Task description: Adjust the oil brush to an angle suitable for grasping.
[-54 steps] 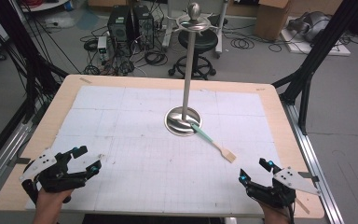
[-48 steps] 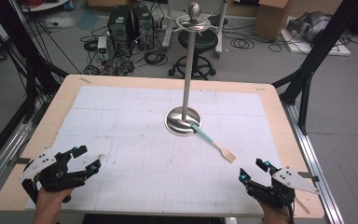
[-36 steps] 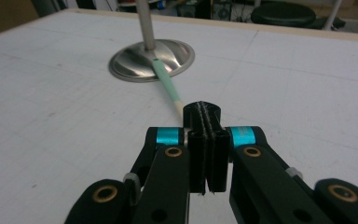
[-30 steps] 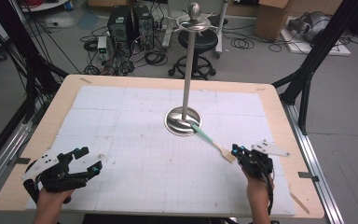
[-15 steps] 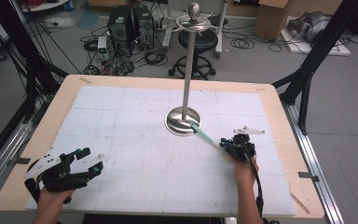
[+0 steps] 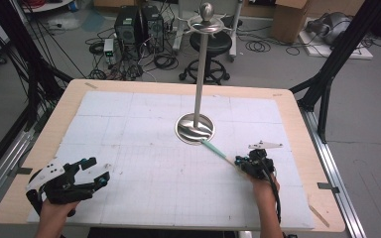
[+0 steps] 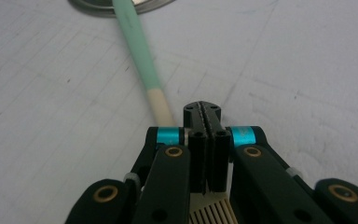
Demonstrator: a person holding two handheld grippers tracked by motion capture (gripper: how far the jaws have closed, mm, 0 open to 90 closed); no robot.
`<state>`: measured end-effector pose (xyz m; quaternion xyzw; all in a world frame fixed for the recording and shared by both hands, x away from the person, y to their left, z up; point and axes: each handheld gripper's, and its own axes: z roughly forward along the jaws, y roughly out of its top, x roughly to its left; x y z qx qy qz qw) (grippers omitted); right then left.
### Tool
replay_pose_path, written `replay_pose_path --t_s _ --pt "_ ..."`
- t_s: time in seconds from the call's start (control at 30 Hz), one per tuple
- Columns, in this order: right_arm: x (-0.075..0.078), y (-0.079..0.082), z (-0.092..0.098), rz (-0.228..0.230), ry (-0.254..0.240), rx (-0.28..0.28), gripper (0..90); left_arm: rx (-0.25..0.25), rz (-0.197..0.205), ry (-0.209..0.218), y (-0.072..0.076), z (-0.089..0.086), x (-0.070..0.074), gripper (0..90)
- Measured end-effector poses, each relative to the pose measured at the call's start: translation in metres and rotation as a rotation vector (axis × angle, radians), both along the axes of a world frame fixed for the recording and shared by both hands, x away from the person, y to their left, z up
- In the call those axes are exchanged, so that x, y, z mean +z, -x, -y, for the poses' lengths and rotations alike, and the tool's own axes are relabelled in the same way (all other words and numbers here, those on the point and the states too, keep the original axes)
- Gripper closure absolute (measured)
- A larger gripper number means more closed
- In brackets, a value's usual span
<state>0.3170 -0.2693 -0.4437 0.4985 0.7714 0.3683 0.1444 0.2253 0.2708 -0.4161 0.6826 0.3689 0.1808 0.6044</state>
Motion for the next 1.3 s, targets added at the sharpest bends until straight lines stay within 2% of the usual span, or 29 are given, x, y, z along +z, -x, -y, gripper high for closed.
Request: replay_pose_path --t_s 0.1,0.5,0.77,0.8,0.83,0.87,0.9,0.93,0.97,1.0,1.03,1.07,1.1,1.13,1.17,1.2,1.27,1.3 --pt "0.002 0.008 0.0 -0.006 0.02 0.026 89.5 0.0 0.0 0.0 0.0 0.0 0.0 21.9" --pt "0.004 0.044 0.006 -0.005 0.026 0.052 89.5 0.001 0.0 0.0 0.0 0.001 0.0 21.9" --pt "0.006 0.064 0.01 0.0 -0.004 0.055 89.5 0.003 0.0 0.001 0.001 0.001 0.001 21.8" --pt "0.008 0.071 0.013 0.019 -0.012 0.06 85.9 0.002 0.0 0.001 0.001 0.001 0.001 21.8" --pt "0.008 0.071 0.013 0.019 -0.012 0.06 85.9 0.001 0.0 0.002 0.001 0.001 0.001 21.8" --pt "0.012 0.077 0.015 0.056 -0.033 0.057 78.3 0.002 0.003 0.004 0.001 0.002 0.001 21.8" --pt "0.012 0.077 0.015 0.056 -0.033 0.057 78.3 0.002 0.003 0.004 0.001 0.002 0.001 21.8" --pt "0.018 0.083 0.015 0.097 -0.059 0.04 71.0 0.004 0.004 0.009 0.001 0.001 0.001 21.8" --pt "0.018 0.083 0.015 0.097 -0.059 0.04 71.0 0.004 0.004 0.009 0.001 0.001 0.001 21.8" --pt "0.026 0.091 0.016 0.161 -0.087 0.031 61.8 0.005 0.005 0.018 0.001 0.001 0.001 21.6" --pt "0.029 0.094 0.016 0.186 -0.091 0.027 56.2 0.005 0.005 0.018 0.001 0.001 0.001 21.1" --pt "0.029 0.094 0.016 0.186 -0.091 0.027 56.2 0.007 0.01 0.025 0.002 0.001 0.002 21.1" --pt "0.032 0.098 0.016 0.216 -0.098 0.018 49.5 0.005 0.019 0.03 0.003 0.0 0.003 20.5" --pt "0.038 0.105 0.015 0.274 -0.118 -0.003 37.1 0.005 0.028 0.044 0.003 0.001 0.004 18.9" --pt "0.038 0.105 0.015 0.274 -0.118 -0.003 37.1 0.004 0.032 0.048 0.003 0.001 0.005 18.9" --pt "0.043 0.111 0.015 0.323 -0.125 -0.007 27.9 0.004 0.041 0.059 0.004 0.001 0.006 17.9" --pt "0.046 0.117 0.015 0.373 -0.116 -0.002 23.9 0.006 0.045 0.067 0.005 0.0 0.007 17.4" --pt "0.046 0.117 0.015 0.373 -0.116 -0.002 23.9 0.006 0.045 0.067 0.005 0.0 0.007 17.4"
